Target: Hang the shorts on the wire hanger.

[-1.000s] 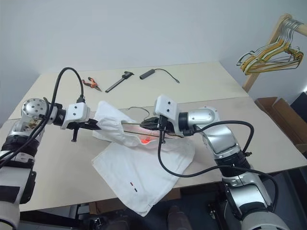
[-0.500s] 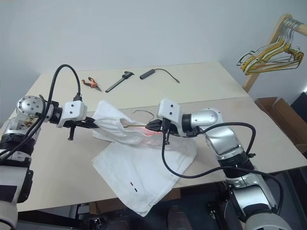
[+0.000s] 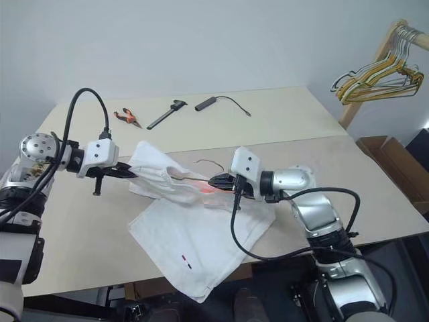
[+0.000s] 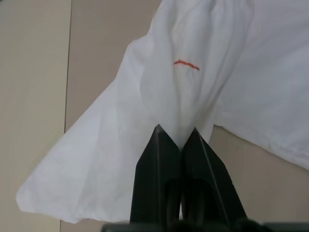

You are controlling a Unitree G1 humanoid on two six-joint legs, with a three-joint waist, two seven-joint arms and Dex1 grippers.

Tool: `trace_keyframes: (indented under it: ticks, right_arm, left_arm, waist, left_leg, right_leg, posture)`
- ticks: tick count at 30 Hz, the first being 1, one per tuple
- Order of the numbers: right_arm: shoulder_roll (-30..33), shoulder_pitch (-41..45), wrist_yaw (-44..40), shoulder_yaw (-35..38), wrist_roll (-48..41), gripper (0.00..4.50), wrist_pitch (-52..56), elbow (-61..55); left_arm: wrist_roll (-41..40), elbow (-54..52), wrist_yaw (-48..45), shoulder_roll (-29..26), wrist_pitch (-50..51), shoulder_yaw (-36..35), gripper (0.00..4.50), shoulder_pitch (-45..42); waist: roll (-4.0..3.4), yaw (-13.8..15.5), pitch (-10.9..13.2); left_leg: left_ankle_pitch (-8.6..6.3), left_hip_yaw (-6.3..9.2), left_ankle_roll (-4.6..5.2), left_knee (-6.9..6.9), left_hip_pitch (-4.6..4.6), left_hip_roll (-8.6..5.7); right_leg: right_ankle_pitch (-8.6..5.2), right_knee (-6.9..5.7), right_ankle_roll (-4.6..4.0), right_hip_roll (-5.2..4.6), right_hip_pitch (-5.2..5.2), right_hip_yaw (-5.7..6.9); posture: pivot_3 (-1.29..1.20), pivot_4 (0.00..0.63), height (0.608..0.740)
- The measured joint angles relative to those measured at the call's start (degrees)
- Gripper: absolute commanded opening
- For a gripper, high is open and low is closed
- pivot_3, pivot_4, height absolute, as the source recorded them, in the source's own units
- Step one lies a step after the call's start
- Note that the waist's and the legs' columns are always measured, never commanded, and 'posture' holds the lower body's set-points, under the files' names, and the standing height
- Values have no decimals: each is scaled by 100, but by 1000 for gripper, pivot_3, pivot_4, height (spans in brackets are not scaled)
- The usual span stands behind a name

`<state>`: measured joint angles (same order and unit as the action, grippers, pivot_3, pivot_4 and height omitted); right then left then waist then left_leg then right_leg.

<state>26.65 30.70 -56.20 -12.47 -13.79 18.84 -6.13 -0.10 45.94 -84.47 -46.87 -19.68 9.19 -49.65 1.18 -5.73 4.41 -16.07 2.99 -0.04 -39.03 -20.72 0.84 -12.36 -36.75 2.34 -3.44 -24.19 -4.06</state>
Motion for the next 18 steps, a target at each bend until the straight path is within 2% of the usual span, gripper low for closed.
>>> trace_keyframes:
  ticks: [13,18]
  right_arm:
    - [259,-79,-64,-79,490,0,-990,653]
    - [339,-46,-191,-71,475,0,-1005,669]
  left_arm:
    - [2,17,1,-12,3,-44,27,-136]
    - [-19,-115,0,-28,40,-63,27,-42]
  waist:
    - [0,26,0]
    - [1,15,-1]
  left_leg:
    - [0,0,0,0,-2,0]
    - [0,-1,0,0,4,0]
  right_leg:
    - [0,1,0,-1,2,2]
    - [0,1,0,0,3,-1]
  posture:
    - [-11,28,740]
    - [-14,27,740]
